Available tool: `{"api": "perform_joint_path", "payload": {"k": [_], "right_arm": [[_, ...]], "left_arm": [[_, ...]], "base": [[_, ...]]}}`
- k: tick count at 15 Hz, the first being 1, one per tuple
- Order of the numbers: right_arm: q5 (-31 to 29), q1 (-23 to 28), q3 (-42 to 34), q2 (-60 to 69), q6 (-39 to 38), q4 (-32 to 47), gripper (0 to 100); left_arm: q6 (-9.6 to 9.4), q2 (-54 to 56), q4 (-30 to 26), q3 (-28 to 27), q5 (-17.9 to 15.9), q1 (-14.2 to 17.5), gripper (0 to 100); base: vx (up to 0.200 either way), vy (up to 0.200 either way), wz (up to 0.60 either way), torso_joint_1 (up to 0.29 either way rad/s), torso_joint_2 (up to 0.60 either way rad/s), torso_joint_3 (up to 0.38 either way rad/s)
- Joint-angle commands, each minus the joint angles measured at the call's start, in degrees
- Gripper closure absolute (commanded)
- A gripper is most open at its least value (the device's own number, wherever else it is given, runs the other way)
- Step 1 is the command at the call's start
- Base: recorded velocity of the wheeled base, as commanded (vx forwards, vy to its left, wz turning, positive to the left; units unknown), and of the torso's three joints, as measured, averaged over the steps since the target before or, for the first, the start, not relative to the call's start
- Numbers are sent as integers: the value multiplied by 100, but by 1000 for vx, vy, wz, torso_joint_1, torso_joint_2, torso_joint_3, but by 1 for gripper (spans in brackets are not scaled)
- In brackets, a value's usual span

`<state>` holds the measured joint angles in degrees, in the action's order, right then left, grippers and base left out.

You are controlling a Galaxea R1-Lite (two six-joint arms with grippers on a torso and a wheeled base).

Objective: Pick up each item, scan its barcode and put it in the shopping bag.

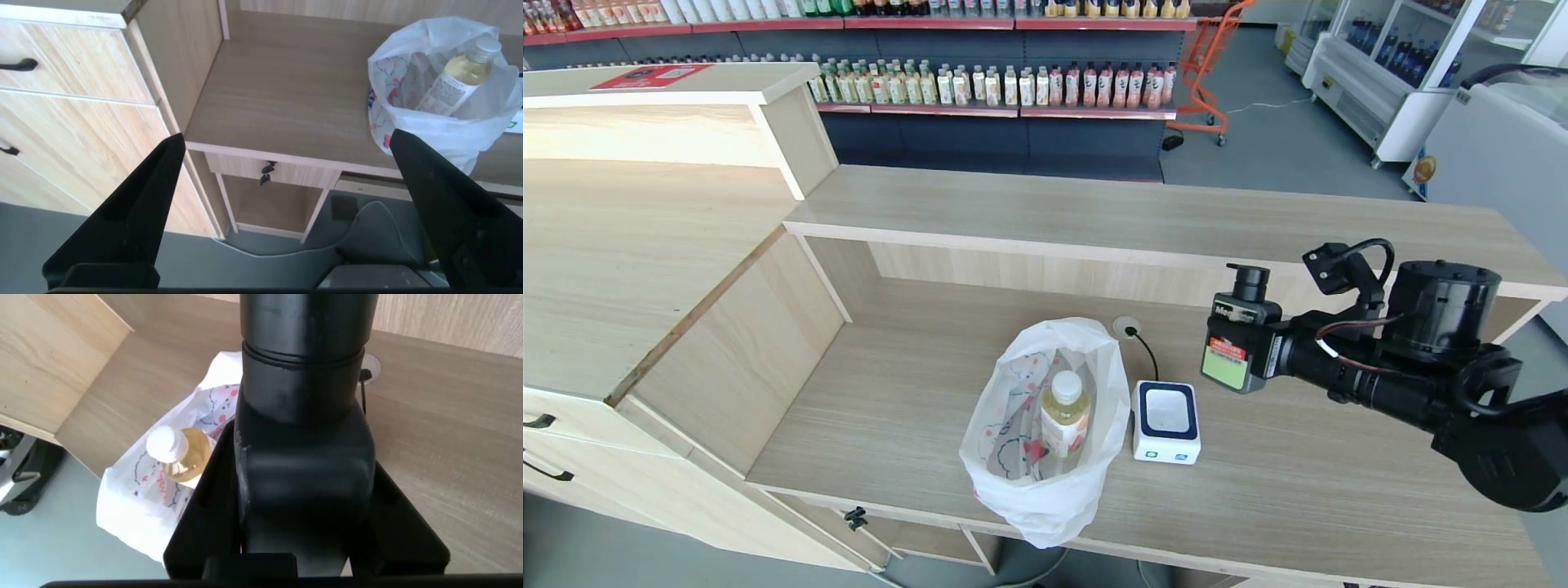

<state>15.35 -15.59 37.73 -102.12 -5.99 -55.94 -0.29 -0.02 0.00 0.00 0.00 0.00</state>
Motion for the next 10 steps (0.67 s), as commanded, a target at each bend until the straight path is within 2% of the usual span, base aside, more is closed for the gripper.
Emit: {"api": "perform_joint_path", "payload": {"k": [1, 6, 10], "right_arm": [[3, 21, -64, 228, 1, -4, 100], [3, 12, -99, 184, 1, 4, 100], [3, -76, -275, 201, 1, 4, 100]], "left_arm": [[-6, 2, 0, 0, 0, 0, 0], [12, 2, 0, 0, 0, 0, 0], [3, 2, 0, 0, 0, 0, 0]], "base": [[0, 0, 0, 0, 0, 0], [0, 0, 0, 0, 0, 0], [0, 200, 0, 2, 1, 4]]}}
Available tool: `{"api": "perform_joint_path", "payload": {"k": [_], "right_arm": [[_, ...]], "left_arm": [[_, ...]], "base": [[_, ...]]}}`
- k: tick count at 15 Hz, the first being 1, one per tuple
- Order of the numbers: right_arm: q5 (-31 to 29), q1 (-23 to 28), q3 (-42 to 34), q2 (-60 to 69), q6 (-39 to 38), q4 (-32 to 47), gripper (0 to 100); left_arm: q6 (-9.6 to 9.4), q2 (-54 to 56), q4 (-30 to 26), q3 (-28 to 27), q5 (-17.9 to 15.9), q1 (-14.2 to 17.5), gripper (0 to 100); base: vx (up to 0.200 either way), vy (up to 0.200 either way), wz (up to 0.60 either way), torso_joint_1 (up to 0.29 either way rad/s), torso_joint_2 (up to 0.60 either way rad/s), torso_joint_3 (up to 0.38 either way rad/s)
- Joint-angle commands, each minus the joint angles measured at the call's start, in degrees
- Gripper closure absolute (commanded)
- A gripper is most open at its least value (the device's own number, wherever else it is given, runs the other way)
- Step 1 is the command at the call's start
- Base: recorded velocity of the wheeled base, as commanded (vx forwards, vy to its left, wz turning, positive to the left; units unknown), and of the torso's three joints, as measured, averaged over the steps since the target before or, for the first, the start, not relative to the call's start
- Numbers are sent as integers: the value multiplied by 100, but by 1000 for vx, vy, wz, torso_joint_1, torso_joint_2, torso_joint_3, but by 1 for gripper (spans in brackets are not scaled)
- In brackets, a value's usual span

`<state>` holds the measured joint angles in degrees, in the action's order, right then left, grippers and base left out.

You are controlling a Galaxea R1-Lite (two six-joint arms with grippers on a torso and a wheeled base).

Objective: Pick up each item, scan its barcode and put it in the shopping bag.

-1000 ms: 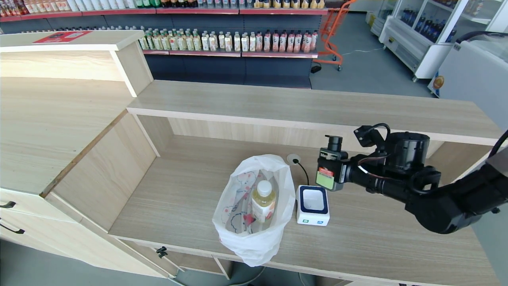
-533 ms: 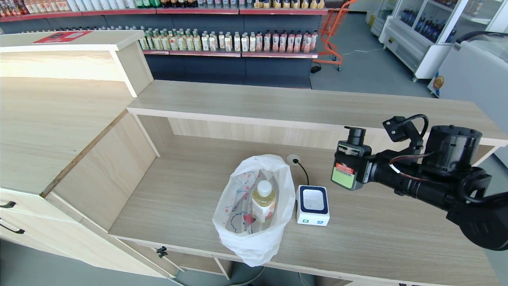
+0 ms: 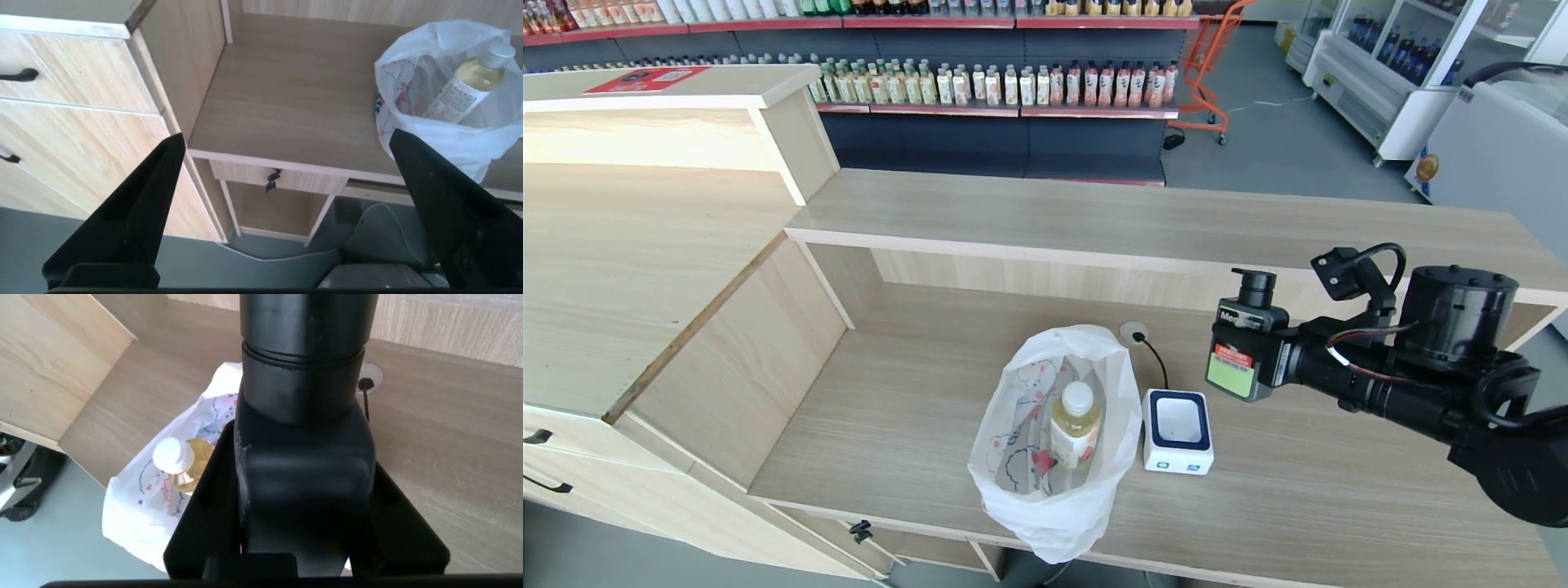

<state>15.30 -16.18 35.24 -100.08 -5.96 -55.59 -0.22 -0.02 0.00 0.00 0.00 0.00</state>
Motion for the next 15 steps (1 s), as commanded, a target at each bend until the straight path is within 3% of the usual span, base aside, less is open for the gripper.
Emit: {"api": "perform_joint_path", "payload": {"k": [1, 7, 15], "right_arm": [[17, -140, -123, 33, -2, -31, 100], [35, -1248, -668, -117, -28, -40, 100], [193, -1546, -158, -1488, 289, -330, 100]], "left_arm": [[4, 2, 0, 0, 0, 0, 0], [4, 2, 0, 0, 0, 0, 0], [4, 2, 0, 0, 0, 0, 0]], "base": [[0, 0, 0, 0, 0, 0], [0, 0, 0, 0, 0, 0], [0, 0, 0, 0, 0, 0]]}}
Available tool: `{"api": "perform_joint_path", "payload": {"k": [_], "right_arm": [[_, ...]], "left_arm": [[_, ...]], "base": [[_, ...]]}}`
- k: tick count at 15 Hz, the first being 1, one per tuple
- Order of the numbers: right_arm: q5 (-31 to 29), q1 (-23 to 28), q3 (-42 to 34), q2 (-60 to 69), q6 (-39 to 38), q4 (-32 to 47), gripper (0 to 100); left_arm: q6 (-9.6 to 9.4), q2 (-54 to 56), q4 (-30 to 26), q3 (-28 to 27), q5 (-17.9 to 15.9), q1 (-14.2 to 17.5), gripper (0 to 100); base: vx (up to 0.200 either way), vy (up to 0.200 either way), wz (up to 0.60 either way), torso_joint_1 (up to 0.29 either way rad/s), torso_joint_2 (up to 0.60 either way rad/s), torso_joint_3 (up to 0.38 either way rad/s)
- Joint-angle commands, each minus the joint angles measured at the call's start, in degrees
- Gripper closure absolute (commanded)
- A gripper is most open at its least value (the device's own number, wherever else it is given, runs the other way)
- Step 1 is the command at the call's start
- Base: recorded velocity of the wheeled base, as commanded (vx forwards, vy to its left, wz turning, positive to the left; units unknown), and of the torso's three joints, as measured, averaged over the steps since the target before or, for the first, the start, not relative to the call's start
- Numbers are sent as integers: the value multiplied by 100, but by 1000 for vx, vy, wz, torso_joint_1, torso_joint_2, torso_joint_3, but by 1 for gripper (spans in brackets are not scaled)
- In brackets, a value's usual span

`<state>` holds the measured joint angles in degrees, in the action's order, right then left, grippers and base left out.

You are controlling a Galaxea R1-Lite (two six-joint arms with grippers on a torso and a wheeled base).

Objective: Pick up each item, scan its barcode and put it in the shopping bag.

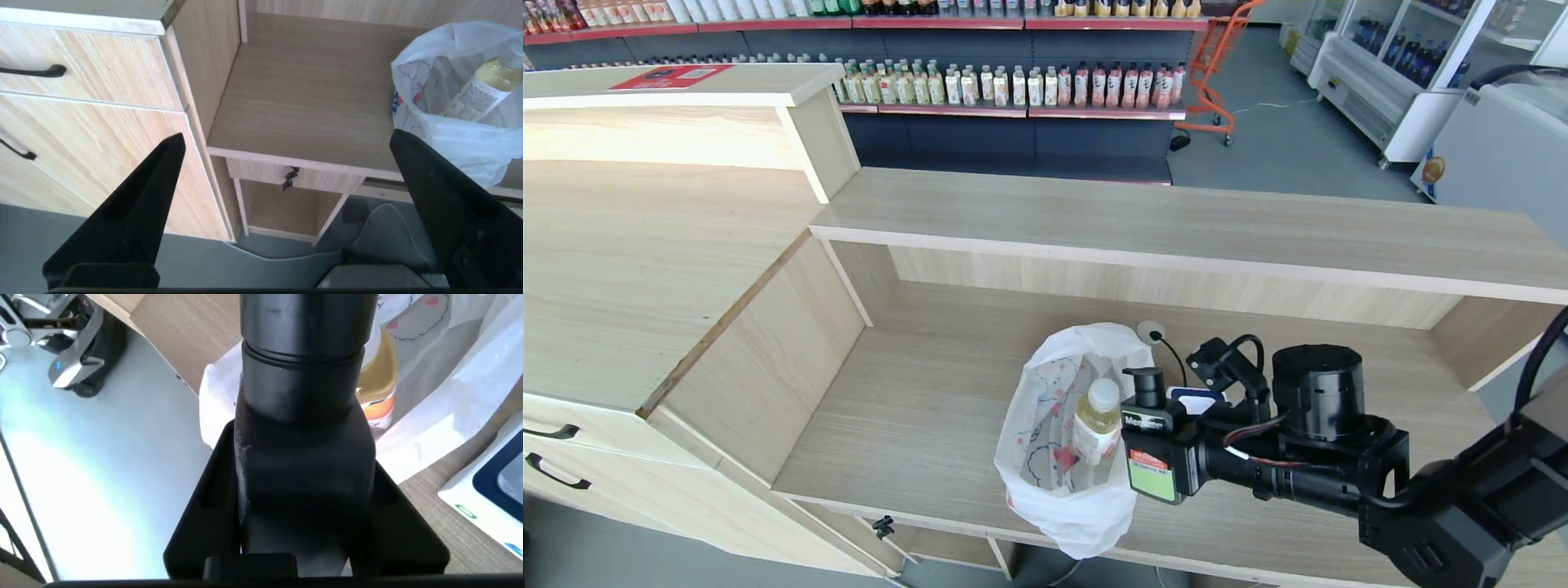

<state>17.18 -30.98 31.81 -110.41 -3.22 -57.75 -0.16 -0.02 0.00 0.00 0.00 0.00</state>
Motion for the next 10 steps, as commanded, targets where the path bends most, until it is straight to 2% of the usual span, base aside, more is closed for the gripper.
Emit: {"api": "perform_joint_path", "payload": {"k": [1, 5, 10], "right_arm": [[-13, -58, 238, -666, 32, -325, 100], [14, -75, 423, -1360, 612, -650, 100], [31, -348, 1653, -2397, 1280, -843, 100]], "left_arm": [[-2, 2, 0, 0, 0, 0, 0], [-2, 2, 0, 0, 0, 0, 0], [-2, 2, 0, 0, 0, 0, 0]], "base": [[0, 0, 0, 0, 0, 0], [0, 0, 0, 0, 0, 0], [0, 0, 0, 0, 0, 0]]}}
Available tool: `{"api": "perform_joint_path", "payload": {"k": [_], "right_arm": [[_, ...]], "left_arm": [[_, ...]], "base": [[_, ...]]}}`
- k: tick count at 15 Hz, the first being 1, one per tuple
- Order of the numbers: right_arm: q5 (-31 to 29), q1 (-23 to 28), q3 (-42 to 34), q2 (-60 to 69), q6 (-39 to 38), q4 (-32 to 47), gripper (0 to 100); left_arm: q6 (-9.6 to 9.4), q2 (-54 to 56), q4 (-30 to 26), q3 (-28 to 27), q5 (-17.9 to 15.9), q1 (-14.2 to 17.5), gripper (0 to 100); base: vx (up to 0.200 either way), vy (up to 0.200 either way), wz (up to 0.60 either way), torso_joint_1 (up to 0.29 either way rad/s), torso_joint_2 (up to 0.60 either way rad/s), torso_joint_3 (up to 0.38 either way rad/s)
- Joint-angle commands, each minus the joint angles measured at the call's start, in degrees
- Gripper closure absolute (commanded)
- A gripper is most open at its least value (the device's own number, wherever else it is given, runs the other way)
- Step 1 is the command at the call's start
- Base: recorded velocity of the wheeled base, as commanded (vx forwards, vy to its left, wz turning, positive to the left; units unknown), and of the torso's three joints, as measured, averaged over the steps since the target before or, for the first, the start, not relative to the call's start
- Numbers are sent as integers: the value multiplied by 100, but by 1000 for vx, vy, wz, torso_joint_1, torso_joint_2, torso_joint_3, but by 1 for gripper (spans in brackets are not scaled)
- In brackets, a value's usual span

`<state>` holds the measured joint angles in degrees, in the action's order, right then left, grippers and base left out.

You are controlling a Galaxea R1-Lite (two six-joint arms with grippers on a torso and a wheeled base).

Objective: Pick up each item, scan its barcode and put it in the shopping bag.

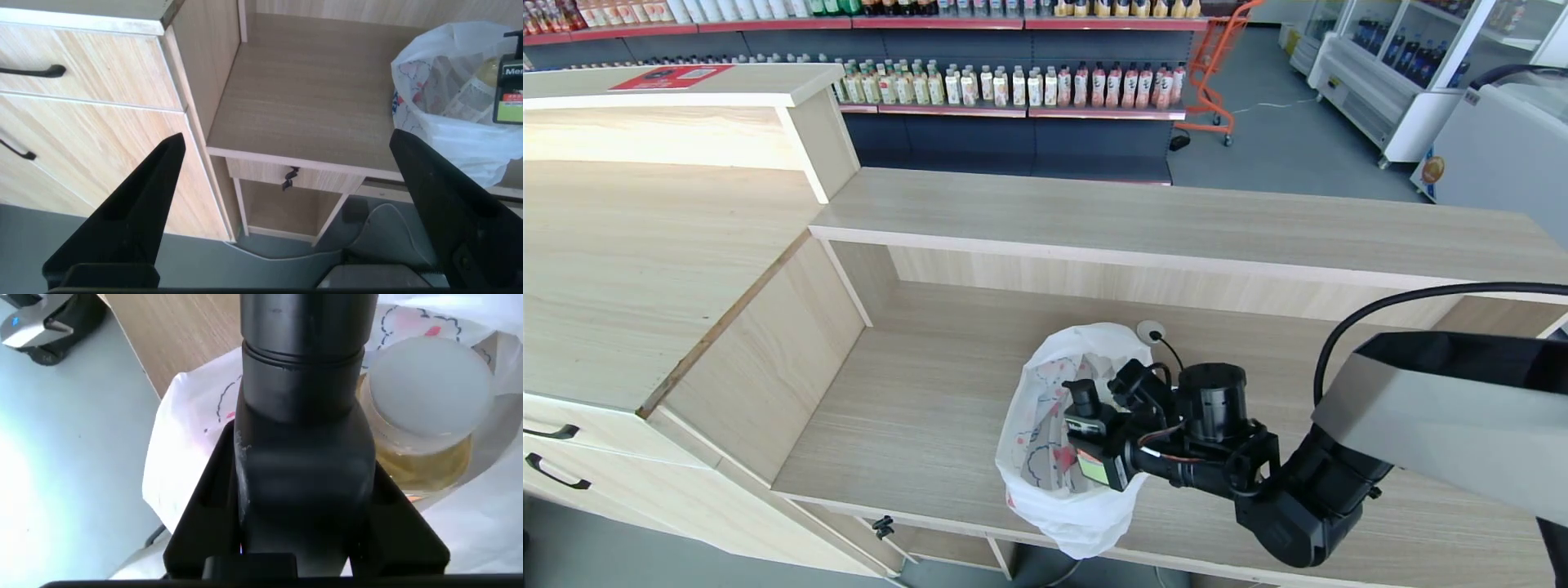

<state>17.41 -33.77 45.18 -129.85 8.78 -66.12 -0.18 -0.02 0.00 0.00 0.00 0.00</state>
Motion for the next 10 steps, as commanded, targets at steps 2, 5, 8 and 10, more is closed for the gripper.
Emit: {"api": "perform_joint_path", "payload": {"k": [2, 5, 8, 10], "right_arm": [[122, -121, 386, -594, 379, 3, 100], [202, -112, 343, -813, 1065, -32, 100], [193, -112, 360, -936, 1328, -138, 100], [202, -112, 360, -919, 1320, -147, 0]], "left_arm": [[1, 2, 0, 0, 0, 0, 0], [1, 2, 0, 0, 0, 0, 0], [1, 2, 0, 0, 0, 0, 0], [1, 2, 0, 0, 0, 0, 0]], "base": [[0, 0, 0, 0, 0, 0], [0, 0, 0, 0, 0, 0], [0, 0, 0, 0, 0, 0], [0, 0, 0, 0, 0, 0]]}}
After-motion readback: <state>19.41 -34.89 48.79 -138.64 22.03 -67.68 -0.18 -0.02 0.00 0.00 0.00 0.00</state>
